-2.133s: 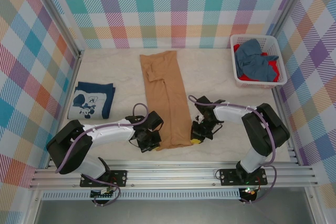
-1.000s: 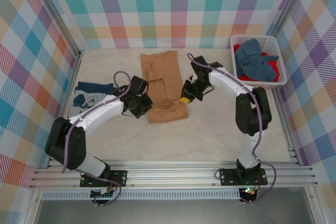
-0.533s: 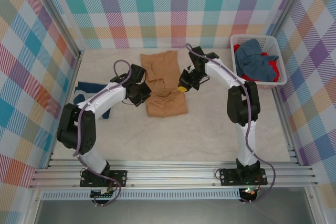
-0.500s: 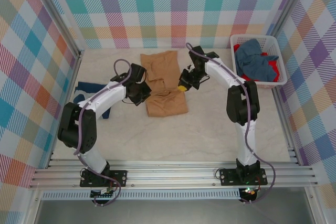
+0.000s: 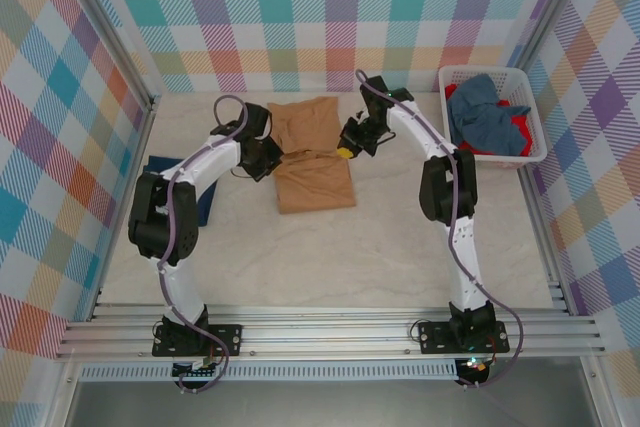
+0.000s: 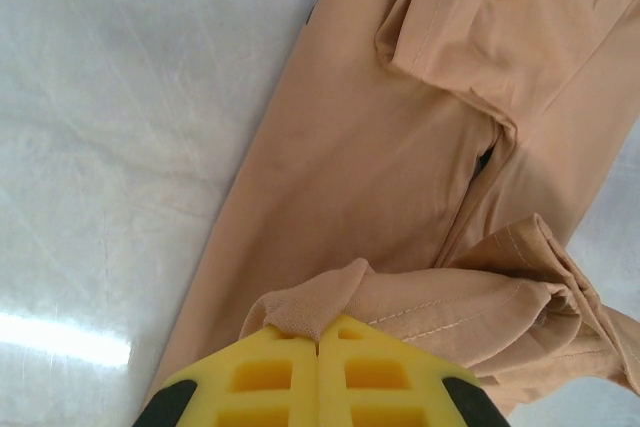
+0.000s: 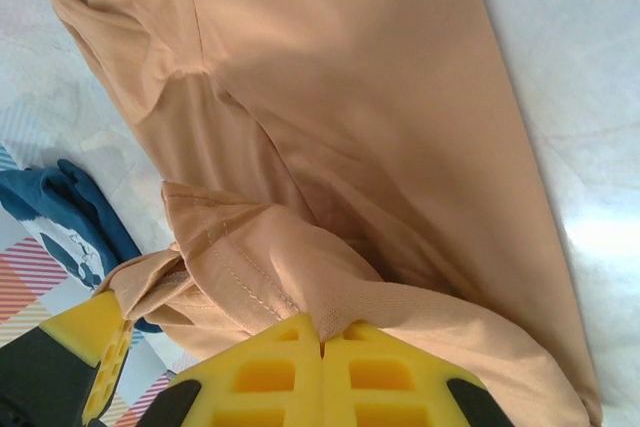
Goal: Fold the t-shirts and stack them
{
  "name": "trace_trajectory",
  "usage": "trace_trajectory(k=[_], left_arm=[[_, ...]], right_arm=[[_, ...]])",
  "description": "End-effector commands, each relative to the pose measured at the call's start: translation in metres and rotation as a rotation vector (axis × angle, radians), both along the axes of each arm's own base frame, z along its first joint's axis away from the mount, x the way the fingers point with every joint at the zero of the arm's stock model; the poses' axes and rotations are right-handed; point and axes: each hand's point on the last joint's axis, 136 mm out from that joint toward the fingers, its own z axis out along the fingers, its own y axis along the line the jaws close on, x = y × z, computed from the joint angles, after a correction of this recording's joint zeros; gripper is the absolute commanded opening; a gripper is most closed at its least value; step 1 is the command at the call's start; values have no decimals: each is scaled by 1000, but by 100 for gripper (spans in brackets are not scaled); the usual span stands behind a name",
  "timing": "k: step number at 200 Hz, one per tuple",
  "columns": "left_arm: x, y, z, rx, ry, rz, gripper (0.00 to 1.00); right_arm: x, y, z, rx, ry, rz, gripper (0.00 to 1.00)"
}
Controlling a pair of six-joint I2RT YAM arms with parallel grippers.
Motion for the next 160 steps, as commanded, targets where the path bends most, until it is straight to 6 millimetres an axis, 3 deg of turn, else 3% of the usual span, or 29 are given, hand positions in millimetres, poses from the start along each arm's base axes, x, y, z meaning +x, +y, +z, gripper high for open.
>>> trace_trajectory(k=[1,55,67,79,102,112,137,160], left_arm=[[4,4,-5,8,28,-17,0],[30,3,-18,17,31,-26,0],[36,8,-19,41,31,-14,2],[42,10,-18,42,30,-5,16],[48,15,1,60,-10,0,34],[46,18,11,67,-28,3,40],[26,17,21,32,-41,-1,40],[1,5,1,-53,29,-23,20]], right_arm=[[7,-1,2,21,16,-3,0],[20,-6,-15,18,29,-24,0],[28,-6,-16,35,3,-20,14],[34,-9,-13,33,-27,-16,28],[44,-26,4,17,-84,-24,40],[45,-32,14,20,-102,-29,40],[29,-33,29,27,-126,4,37],[1,-25,16,23,-101,46,17]])
